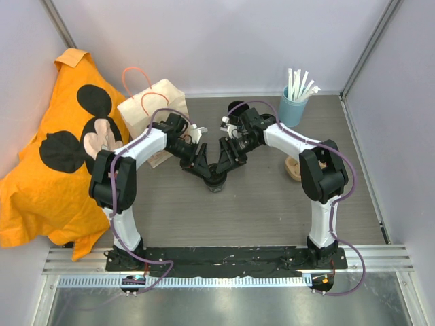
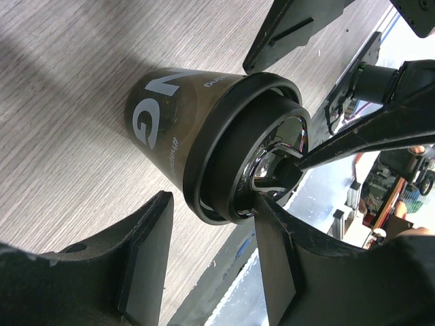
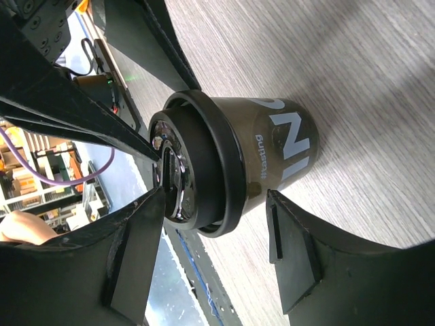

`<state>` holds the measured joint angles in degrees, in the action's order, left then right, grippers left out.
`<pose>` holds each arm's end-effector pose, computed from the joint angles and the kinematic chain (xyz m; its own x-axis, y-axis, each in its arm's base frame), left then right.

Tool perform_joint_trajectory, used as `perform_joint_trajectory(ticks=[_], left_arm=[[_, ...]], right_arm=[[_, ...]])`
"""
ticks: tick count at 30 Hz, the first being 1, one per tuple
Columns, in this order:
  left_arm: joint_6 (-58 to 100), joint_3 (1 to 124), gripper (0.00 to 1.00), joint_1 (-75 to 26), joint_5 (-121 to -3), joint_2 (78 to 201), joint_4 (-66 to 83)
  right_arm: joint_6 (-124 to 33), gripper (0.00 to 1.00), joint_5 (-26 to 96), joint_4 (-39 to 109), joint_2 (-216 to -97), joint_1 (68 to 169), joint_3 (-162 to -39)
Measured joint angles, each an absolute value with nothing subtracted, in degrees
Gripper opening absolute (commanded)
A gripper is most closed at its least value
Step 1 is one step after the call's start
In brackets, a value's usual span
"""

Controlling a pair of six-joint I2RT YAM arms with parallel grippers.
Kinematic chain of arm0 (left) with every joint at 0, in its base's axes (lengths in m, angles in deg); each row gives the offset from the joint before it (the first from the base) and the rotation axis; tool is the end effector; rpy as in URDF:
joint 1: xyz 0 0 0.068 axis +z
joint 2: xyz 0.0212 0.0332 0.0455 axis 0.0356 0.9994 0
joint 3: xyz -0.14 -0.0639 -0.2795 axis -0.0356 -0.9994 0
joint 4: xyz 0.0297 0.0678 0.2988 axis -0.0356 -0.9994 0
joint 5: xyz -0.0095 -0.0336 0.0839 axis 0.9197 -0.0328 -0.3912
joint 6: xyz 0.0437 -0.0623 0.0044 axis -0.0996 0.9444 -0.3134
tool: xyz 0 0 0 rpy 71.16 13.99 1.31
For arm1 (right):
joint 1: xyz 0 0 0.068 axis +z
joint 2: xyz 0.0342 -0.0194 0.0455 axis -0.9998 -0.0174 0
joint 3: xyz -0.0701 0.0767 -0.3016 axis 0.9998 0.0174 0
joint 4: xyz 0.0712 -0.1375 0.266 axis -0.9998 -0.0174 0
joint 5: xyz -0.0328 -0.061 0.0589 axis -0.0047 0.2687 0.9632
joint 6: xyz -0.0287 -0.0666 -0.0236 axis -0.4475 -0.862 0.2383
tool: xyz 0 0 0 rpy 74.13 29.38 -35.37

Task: Pack the takeout coffee

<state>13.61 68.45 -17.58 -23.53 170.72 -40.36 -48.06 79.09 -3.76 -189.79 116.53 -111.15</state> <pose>0.3857 -0.1873 0.2067 -0.9385 0.2833 -0.1976 0.3351 0.6087 -0.7192 0.4032 0.2673 0.2089 -0.8544 -0.3934 -0.3393 -0.4989 0.4393 0.7471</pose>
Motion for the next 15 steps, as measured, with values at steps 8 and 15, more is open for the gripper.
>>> perform_joint_trajectory(ticks=[8, 15], left_arm=[[13.5, 68.3, 0.54, -17.3, -23.6, 170.4, -39.6], [13.5, 68.1, 0.54, -17.1, -23.5, 170.3, -38.9]], right_arm=[[-48.1, 0.70, 78.1, -3.8, -189.8, 115.4, -111.2], [-47.4, 0.67, 80.2, -3.6, -189.8, 114.3, -110.9]])
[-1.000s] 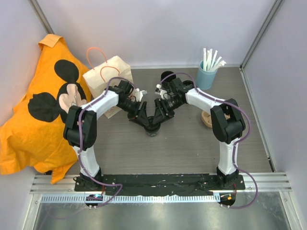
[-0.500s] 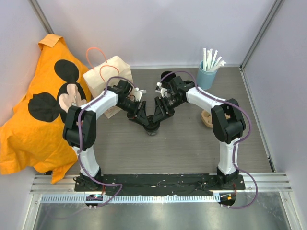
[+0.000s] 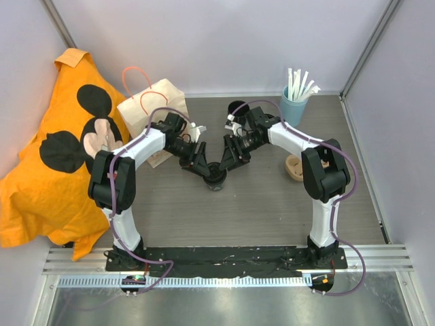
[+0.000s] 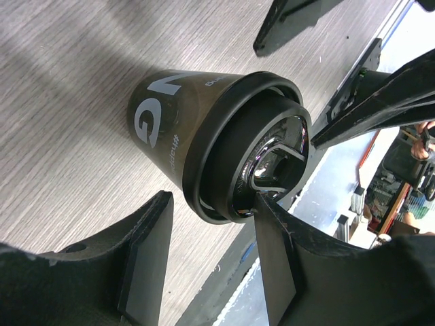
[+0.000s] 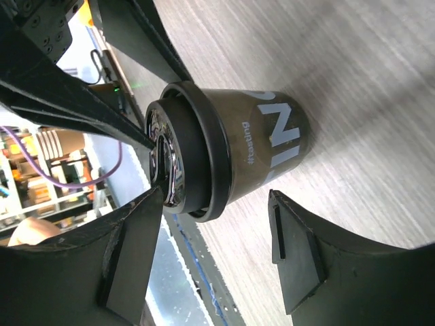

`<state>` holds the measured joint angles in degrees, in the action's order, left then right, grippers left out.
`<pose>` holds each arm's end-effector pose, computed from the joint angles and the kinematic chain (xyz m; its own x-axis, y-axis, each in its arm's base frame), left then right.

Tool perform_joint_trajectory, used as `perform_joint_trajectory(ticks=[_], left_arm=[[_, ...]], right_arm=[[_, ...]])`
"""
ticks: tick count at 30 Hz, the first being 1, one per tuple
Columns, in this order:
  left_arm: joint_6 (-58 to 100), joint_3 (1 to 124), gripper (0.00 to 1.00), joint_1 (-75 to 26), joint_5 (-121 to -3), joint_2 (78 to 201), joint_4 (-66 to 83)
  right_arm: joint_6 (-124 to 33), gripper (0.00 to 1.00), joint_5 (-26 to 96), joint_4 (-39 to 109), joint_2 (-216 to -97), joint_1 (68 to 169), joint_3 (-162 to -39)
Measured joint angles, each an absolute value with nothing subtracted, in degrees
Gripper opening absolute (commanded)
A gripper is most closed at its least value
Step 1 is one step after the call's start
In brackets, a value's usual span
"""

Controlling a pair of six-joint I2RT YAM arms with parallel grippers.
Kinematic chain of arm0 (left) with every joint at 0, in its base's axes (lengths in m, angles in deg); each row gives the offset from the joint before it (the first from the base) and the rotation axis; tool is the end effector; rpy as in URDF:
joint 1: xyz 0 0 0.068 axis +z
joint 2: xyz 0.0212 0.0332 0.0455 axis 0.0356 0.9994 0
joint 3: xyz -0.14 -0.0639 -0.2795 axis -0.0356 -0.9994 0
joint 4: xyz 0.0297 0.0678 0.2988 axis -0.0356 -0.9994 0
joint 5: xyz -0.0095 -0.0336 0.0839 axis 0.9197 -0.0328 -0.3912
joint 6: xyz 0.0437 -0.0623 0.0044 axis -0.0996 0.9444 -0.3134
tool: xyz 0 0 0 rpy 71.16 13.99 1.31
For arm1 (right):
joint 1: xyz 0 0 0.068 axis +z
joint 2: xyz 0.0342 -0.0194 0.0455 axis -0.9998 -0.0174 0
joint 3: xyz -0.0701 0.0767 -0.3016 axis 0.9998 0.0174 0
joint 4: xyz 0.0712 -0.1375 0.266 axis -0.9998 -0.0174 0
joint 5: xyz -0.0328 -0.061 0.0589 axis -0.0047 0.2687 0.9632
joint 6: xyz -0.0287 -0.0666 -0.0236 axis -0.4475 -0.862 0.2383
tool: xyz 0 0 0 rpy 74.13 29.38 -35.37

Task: Pack the takeout coffee

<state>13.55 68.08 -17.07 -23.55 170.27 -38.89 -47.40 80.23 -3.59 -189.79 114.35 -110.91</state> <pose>0.3882 -0.1841 0.2086 -0.9352 0.2737 -0.2248 0.3491 0.6052 -0.7154 0.4120 0.2521 0.2086 -0.8744 -0.3569 -0.3286 -0.4686 0.4462 0.7624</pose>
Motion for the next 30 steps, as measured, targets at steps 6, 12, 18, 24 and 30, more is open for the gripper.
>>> perform_joint_trajectory(ticks=[6, 12, 18, 24, 30], left_arm=[[13.7, 67.9, 0.54, -17.0, -23.6, 170.2, -38.3], [13.7, 67.8, 0.54, -16.9, -23.6, 170.2, -37.6], [13.9, 67.6, 0.54, -16.9, -23.6, 170.1, -37.6], [13.9, 67.5, 0.54, -16.7, -23.5, 170.1, -37.7], [13.9, 67.4, 0.53, -16.7, -23.5, 170.1, -37.9]], right_arm=[[-45.9, 0.63, 82.4, -1.9, -189.8, 114.3, -108.0], [-42.9, 0.54, 85.9, 1.6, -189.8, 114.3, -103.9], [-40.2, 0.42, 87.2, 4.8, -189.8, 114.0, -102.9], [-38.3, 0.37, 88.3, 7.3, -189.8, 113.7, -102.0], [-37.1, 0.36, 88.7, 8.5, -189.8, 113.6, -101.7]])
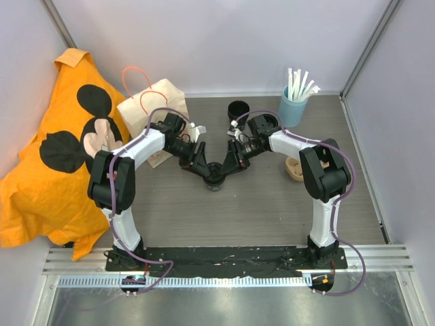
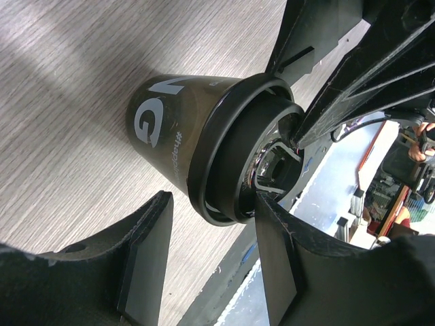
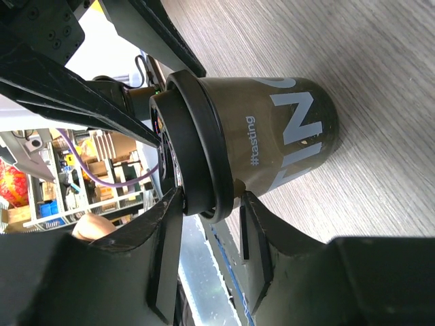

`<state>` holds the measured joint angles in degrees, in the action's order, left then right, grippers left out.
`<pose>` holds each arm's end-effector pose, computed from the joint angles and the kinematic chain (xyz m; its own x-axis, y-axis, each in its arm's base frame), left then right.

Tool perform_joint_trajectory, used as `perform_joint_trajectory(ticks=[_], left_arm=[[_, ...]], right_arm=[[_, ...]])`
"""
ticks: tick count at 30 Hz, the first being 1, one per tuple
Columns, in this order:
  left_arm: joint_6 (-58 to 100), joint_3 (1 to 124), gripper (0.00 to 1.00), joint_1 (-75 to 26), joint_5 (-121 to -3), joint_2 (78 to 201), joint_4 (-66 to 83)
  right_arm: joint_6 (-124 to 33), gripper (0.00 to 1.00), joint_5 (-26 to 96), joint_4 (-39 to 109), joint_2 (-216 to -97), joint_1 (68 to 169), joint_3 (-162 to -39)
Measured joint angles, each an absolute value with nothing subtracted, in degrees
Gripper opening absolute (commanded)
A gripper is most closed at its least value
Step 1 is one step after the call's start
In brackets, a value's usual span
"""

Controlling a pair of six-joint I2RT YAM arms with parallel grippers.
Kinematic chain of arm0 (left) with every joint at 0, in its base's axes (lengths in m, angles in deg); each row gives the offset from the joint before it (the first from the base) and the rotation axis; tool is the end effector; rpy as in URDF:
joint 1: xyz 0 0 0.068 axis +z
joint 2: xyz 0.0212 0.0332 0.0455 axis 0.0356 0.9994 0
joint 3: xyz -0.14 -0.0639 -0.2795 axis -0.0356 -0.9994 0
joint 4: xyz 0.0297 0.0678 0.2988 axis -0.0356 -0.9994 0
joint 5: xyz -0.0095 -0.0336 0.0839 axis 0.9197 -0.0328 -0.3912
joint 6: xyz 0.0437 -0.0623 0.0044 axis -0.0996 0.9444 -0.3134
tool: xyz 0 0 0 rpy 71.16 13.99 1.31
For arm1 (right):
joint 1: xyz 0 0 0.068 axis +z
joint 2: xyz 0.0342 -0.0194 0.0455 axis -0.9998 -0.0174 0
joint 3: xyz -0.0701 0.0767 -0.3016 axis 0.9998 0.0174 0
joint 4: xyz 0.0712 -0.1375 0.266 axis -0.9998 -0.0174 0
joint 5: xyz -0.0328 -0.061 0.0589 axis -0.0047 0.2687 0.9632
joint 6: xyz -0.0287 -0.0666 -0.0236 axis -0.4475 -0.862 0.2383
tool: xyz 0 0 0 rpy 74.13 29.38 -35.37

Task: Pack the takeout coffee

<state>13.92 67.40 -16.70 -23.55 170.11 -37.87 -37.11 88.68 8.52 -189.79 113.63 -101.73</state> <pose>0.3888 -0.1814 0.2066 -0.9373 0.2631 -0.2286 0.3450 0.6072 -0.7158 0.3989 0.2452 0.1733 -0.9325 -0.2883 -0.2175 -0.3174 0.3669 0.8744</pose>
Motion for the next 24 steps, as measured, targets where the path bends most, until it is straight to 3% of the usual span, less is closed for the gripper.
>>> perform_joint_trajectory(ticks=[24], left_arm=[[15.4, 69.7, 0.43, -16.4, -21.4, 173.5, -42.5]], right_arm=[[-34.0, 0.22, 89.9, 10.0, -191.6, 113.6, -102.1]])
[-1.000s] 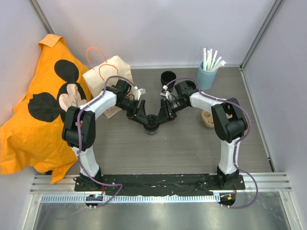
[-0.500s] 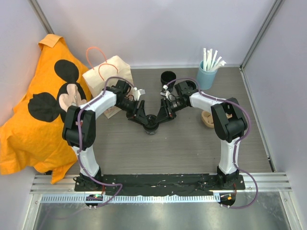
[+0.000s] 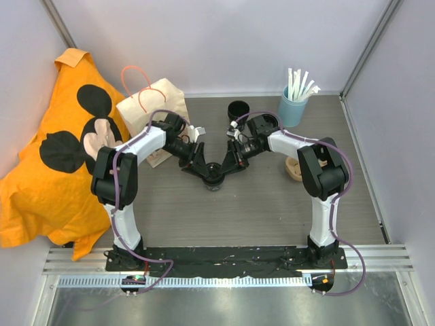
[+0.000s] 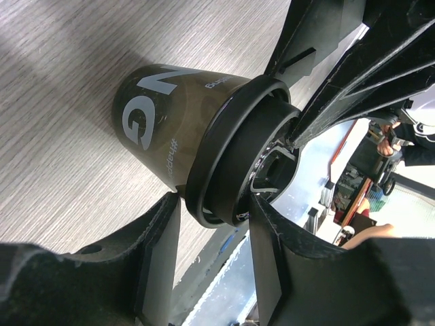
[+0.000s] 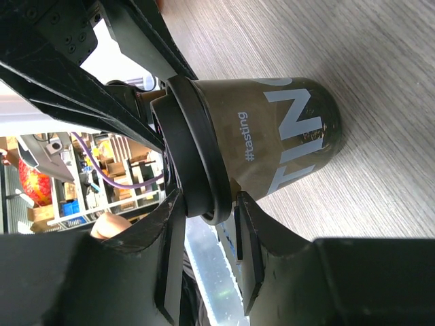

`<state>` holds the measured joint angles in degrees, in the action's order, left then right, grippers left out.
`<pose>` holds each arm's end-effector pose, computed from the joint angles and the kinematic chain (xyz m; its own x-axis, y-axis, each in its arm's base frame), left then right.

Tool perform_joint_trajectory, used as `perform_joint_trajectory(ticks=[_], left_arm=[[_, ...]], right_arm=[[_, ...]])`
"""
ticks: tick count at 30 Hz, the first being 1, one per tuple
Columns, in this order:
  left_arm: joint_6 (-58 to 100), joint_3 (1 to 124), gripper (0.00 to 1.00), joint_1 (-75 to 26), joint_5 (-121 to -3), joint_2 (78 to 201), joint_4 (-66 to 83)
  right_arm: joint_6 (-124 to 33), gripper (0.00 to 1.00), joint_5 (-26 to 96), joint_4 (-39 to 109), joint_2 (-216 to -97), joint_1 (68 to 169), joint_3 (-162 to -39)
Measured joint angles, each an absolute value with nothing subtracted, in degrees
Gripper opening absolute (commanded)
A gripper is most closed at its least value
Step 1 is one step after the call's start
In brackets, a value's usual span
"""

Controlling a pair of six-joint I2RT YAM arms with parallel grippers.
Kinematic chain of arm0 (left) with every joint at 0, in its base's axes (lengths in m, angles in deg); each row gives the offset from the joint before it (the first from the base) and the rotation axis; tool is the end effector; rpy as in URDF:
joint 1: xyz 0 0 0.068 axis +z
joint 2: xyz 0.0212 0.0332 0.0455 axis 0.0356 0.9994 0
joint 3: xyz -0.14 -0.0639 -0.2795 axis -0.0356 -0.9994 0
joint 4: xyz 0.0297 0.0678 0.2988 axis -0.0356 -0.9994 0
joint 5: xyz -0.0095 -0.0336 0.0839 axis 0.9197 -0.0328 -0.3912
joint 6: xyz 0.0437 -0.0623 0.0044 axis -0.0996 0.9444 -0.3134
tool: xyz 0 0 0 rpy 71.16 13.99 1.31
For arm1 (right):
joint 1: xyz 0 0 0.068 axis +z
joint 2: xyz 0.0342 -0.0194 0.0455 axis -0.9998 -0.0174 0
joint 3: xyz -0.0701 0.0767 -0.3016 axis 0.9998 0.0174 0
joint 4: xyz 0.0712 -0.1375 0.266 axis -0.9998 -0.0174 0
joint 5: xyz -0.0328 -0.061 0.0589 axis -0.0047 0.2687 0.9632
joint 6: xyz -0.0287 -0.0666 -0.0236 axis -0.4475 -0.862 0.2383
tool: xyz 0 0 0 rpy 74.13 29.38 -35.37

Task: Pack the takeout coffee

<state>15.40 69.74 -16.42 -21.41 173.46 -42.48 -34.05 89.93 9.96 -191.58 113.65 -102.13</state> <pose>0.3930 -0.1823 0.1949 -0.9617 0.2505 -0.1111 0.2459 0.6103 -0.7530 0.4032 0.2481 0.1638 -0.9467 -0.2746 -0.1685 -0.2643 0.3630 0.8935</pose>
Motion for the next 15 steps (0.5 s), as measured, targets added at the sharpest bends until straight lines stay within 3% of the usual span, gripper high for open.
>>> perform_joint_trajectory(ticks=[13, 14, 15], left_arm=[[14.6, 72.7, 0.39, -17.8, -23.7, 174.8, -46.6], [14.5, 72.9, 0.39, -17.9, -23.9, 174.9, -47.0], [14.4, 73.1, 0.39, -18.0, -24.0, 175.0, -47.3]], right_arm=[[-35.7, 0.22, 88.1, 4.9, -192.6, 114.3, -105.1], [-35.9, 0.24, 87.9, 4.5, -192.6, 114.3, -105.3], [-36.1, 0.36, 87.7, 4.1, -192.7, 114.4, -105.6]])
